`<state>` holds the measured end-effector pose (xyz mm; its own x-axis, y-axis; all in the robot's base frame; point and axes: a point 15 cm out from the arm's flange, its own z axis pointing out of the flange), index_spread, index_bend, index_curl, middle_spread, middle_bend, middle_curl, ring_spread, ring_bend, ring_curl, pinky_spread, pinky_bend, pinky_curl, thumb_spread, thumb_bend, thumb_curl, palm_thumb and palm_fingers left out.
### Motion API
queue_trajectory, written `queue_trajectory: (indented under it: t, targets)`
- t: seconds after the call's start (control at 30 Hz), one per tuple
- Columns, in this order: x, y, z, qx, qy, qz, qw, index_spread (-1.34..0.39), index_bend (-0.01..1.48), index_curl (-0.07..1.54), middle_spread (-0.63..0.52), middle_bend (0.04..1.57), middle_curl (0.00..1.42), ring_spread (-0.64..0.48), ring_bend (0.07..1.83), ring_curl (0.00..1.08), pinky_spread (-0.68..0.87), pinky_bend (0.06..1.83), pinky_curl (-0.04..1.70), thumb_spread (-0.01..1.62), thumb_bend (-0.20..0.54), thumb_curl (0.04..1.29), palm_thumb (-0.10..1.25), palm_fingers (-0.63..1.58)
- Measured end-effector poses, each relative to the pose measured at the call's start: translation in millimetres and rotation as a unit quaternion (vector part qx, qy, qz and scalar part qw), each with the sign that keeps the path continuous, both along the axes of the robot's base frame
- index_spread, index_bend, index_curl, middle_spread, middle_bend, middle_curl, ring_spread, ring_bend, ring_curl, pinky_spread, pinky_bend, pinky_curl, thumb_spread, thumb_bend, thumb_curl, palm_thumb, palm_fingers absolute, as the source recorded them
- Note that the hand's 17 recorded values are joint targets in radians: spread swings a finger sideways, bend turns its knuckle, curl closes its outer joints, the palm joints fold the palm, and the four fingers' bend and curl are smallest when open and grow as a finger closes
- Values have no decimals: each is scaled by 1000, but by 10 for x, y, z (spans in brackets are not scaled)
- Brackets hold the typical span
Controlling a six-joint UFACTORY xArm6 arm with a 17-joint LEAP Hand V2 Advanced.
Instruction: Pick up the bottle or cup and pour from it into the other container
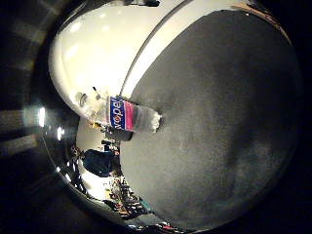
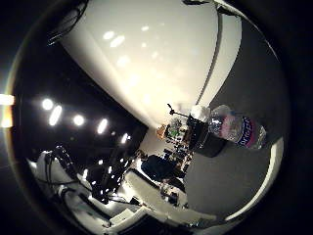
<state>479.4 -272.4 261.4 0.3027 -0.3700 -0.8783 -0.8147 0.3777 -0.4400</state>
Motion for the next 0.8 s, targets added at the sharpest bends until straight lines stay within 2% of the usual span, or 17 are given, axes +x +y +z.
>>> queue_trajectory:
  t: [0.8]
  targets:
    - [368,1005,-474,14,35,60,998,-182,161,284,26,271,348,123,520,243,439,811,-5,974,-28,290,378,235]
